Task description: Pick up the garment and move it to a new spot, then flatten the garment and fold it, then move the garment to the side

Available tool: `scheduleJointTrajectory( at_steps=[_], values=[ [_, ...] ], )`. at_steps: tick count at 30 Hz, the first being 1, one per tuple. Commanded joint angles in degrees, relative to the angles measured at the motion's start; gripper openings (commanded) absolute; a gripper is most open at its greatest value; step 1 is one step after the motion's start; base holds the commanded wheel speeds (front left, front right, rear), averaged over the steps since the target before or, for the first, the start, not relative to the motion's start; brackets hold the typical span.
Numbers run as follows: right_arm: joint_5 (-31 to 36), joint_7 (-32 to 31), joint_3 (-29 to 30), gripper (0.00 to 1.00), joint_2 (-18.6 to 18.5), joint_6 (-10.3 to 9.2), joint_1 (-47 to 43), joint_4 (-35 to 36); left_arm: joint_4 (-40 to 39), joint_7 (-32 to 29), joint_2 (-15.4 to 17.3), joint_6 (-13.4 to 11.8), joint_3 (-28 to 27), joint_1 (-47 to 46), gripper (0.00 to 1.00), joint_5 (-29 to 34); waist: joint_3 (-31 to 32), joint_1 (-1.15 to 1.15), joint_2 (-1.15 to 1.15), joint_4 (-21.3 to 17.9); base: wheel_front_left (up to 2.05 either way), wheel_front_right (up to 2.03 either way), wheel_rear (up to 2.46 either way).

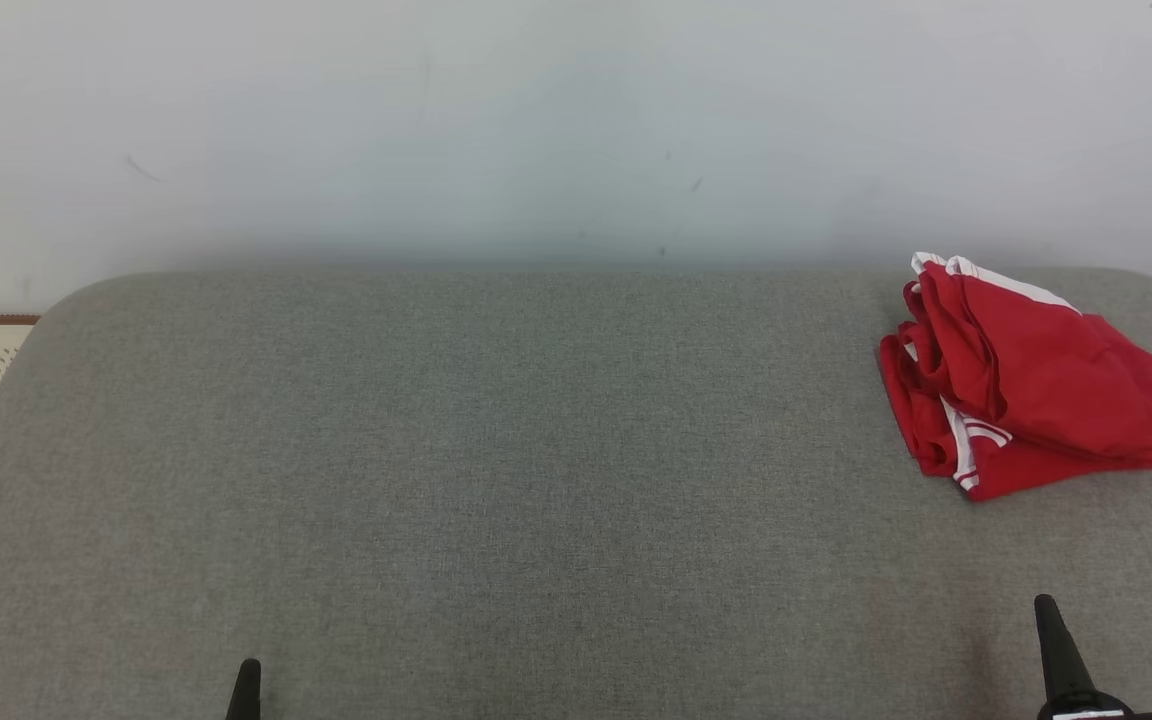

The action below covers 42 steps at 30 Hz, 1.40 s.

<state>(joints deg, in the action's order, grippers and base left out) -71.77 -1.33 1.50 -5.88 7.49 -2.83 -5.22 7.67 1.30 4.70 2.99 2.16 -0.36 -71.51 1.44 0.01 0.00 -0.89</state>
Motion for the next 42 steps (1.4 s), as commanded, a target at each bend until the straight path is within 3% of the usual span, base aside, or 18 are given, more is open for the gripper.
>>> scheduleJointTrajectory(
  at_steps=[1,42],
  values=[
    [-1.25,-0.22,0.27,0.00,-0.46,0.01,1.10,0.13,0.02,-0.22,0.04,0.48,-0.41,-1.30,0.00,-1.03,-0.02,-0.01,0.00,0.02,0.00,0.00,0.00],
    [-20.62,-3.18,4.06,0.00,-0.17,0.00,2.06,-2.15,2.73,-3.95,-0.53,4.08,-2.63,-2.78,0.00,-19.23,-1.23,-0.01,0.00,0.71,0.00,0.00,0.00]
  ],
)
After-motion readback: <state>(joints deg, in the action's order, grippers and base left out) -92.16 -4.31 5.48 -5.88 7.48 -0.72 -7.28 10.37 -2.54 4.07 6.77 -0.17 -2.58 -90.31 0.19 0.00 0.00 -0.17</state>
